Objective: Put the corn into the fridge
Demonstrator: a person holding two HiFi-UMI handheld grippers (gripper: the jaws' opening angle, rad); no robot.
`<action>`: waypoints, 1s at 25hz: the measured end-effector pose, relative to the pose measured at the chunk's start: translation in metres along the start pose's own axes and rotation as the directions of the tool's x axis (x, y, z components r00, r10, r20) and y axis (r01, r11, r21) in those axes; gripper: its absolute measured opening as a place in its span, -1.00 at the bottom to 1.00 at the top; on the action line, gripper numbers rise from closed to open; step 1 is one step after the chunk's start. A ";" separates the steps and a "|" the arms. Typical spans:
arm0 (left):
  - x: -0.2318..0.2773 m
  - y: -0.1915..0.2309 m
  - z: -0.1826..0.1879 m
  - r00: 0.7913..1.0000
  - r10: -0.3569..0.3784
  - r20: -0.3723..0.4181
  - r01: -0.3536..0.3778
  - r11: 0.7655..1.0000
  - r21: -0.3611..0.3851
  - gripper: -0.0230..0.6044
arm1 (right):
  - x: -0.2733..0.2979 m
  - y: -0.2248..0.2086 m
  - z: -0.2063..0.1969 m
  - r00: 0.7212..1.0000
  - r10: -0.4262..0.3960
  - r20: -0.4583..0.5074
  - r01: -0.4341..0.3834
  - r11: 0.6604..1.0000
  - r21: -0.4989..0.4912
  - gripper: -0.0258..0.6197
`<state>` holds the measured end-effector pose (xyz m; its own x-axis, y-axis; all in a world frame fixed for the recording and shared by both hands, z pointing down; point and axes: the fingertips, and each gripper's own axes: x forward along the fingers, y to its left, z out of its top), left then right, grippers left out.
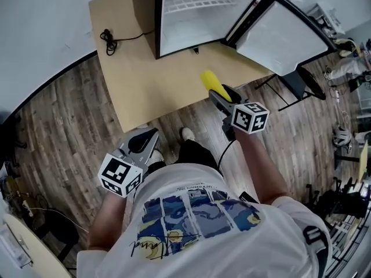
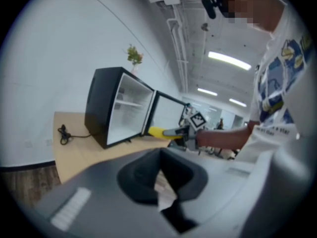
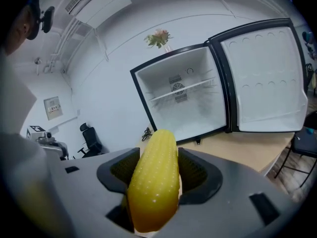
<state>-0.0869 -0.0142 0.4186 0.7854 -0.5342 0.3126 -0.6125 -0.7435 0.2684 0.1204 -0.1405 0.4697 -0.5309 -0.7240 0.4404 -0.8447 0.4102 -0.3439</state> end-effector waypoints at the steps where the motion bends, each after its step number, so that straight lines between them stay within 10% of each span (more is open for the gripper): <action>1: 0.001 0.005 0.001 1.000 0.014 0.000 -0.014 1.000 -0.007 -0.90 | 0.011 -0.007 0.006 1.000 -0.005 -0.002 0.005 1.000 -0.006 -0.16; 25: 0.099 0.101 0.066 0.918 0.397 -0.020 -0.396 0.912 -0.107 -0.90 | 0.269 -0.185 0.095 0.995 0.006 -0.104 -0.019 0.991 -0.130 -0.16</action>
<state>-0.0652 -0.1687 0.4162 0.4760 -0.7770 0.4119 -0.8794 -0.4231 0.2183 0.1407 -0.4635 0.5730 -0.5398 -0.6599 0.5226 -0.8361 0.4924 -0.2419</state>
